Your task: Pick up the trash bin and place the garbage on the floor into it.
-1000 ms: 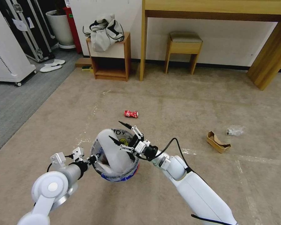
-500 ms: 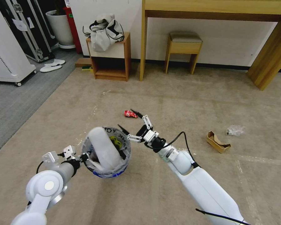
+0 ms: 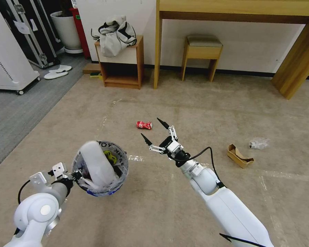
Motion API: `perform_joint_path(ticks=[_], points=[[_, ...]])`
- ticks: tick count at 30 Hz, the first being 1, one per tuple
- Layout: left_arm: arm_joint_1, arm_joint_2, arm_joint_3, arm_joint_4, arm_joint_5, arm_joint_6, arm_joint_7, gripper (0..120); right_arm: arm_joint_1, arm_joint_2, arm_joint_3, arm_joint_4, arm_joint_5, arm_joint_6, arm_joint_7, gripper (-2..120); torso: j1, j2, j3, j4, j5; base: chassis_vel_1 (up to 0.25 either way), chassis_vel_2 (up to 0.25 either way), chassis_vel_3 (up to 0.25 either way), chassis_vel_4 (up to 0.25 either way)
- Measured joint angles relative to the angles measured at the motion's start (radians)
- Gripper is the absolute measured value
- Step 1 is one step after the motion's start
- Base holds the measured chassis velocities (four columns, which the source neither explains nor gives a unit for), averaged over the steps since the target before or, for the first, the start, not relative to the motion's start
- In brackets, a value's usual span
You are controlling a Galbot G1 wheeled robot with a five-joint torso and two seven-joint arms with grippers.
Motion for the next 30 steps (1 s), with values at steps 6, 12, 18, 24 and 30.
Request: perform_joint_path(ticks=[6, 12, 18, 24, 30], points=[[0.020, 0.000, -0.020, -0.032, 0.016, 0.000, 0.017, 0, -0.034, -0.001, 0.011, -0.002, 0.037, -0.044, 0.037, 95, 0.000, 0.000, 0.000, -0.0001, 0.0000, 0.000, 0.000, 0.000, 0.000], [0.038, 0.002, -0.036, -0.059, 0.023, -0.001, 0.036, 0, -0.041, 0.001, 0.019, -0.023, 0.062, -0.083, 0.085, 98, 0.000, 0.000, 0.000, 0.0000, 0.0000, 0.000, 0.000, 0.000, 0.000], [0.037, 0.004, -0.038, -0.064, 0.022, -0.002, 0.040, 0, -0.041, 0.000, 0.017, -0.041, 0.080, -0.120, 0.119, 98, 0.000, 0.000, 0.000, 0.0000, 0.0000, 0.000, 0.000, 0.000, 0.000], [0.029, 0.005, -0.037, -0.054, 0.033, -0.002, 0.042, 0, -0.041, 0.005, 0.015, -0.073, 0.077, -0.128, 0.140, 99, 0.000, 0.000, 0.000, 0.0001, 0.0001, 0.000, 0.000, 0.000, 0.000], [0.029, -0.001, -0.034, -0.051, 0.036, -0.001, 0.044, 0, -0.043, 0.000, 0.020, -0.093, 0.056, -0.137, 0.182, 100, 0.000, 0.000, 0.000, 0.0000, 0.0000, 0.000, 0.000, 0.000, 0.000]])
